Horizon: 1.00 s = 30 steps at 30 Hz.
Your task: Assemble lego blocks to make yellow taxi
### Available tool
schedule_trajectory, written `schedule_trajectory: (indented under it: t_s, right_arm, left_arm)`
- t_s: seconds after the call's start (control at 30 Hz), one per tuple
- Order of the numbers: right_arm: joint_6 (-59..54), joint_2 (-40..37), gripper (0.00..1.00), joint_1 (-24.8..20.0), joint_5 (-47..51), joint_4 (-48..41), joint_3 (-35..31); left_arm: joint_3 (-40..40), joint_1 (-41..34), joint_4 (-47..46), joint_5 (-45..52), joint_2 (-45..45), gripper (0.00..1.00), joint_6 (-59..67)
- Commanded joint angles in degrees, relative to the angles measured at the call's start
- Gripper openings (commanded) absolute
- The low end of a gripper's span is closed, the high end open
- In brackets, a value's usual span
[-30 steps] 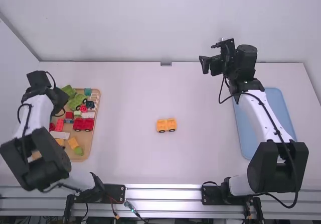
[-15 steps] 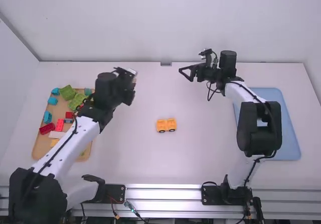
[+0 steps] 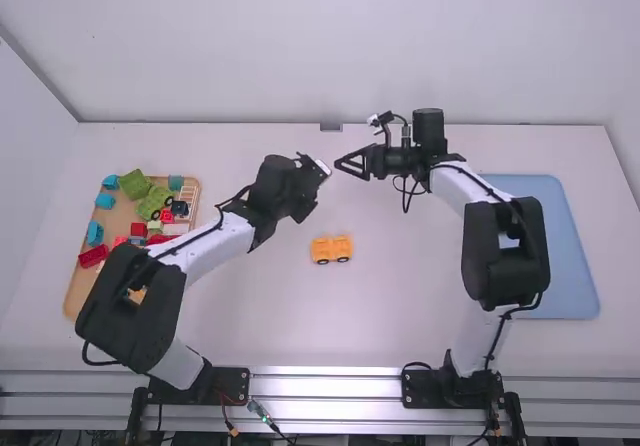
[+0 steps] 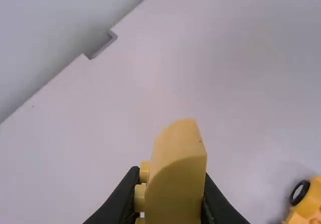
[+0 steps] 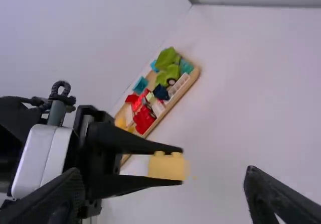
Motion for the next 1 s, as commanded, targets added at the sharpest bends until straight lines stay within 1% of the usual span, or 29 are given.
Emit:
schedule_trajectory:
  t_s: [0.0, 0.03, 0.13, 0.17, 0.2, 0.27, 0.37, 0.57, 0.67, 0.7, 0.8, 0.87, 0.97]
  right_arm:
    - [-3.3, 0.1, 0.79, 0.9, 1.2, -1.7, 1.7]
    - [-3.3, 0.1, 0.76, 1.3, 1.6, -2.1, 1.7]
    - [-3.3, 0.1, 0.76, 2.1, 1.5, -2.1, 1.6]
    - [-3.1, 0.1, 0.73, 2.6, 1.7, -2.1, 1.6]
    - [-2.9, 0.1, 0.73, 2.7, 1.9, -2.2, 1.6]
    - [-2.6, 0.1, 0.71, 3.3, 4.6, -3.6, 1.6]
    - [-2.7, 0.1, 0.69, 4.2, 7.1, -5.0, 1.6]
    - [-2.6, 0.1, 0.68, 5.0, 7.1, -4.5, 1.8]
    - [-1.2, 0.1, 0.61, 4.7, 7.1, -4.5, 1.8]
    - [-1.1, 0.1, 0.56, 4.8, 7.2, -4.9, 1.7]
    - [-1.2, 0.1, 0.52, 5.2, 7.2, -4.9, 1.7]
    - [-1.5, 0.1, 0.46, 5.7, 7.1, -4.9, 1.7]
    - [-1.6, 0.1, 0.47, 6.2, 7.4, -4.9, 1.7]
  left_arm:
    - [3.4, -0.3, 1.3, 0.0, 1.0, 0.02, 0.4]
    - [3.8, -0.1, 1.9, 0.0, 1.6, 0.01, -0.2]
    - [4.0, -0.5, 2.8, -0.1, 2.1, 0.02, -0.2]
    - [3.9, -0.7, 3.9, 0.0, 2.3, 0.02, -0.8]
    - [3.9, -0.7, 4.1, 0.1, 2.4, 0.01, -1.0]
    - [3.8, -0.6, 5.0, 1.5, 2.5, 0.02, -1.3]
    - [3.8, -0.6, 5.3, 3.1, 2.5, 0.02, -1.2]
    - [3.8, -1.0, 3.5, 2.9, 2.5, 0.02, 0.4]
    - [3.8, -1.0, 3.3, 2.9, 2.5, 0.02, -0.3]
    - [3.8, -1.0, 3.5, 2.8, 2.5, 0.02, -0.2]
    - [3.8, -1.0, 3.6, 2.7, 2.5, 0.02, -0.2]
    - [3.8, -1.1, 3.7, 2.6, 2.5, 0.02, -0.2]
    - [3.8, -1.1, 4.0, 2.6, 2.9, 0.02, -0.2]
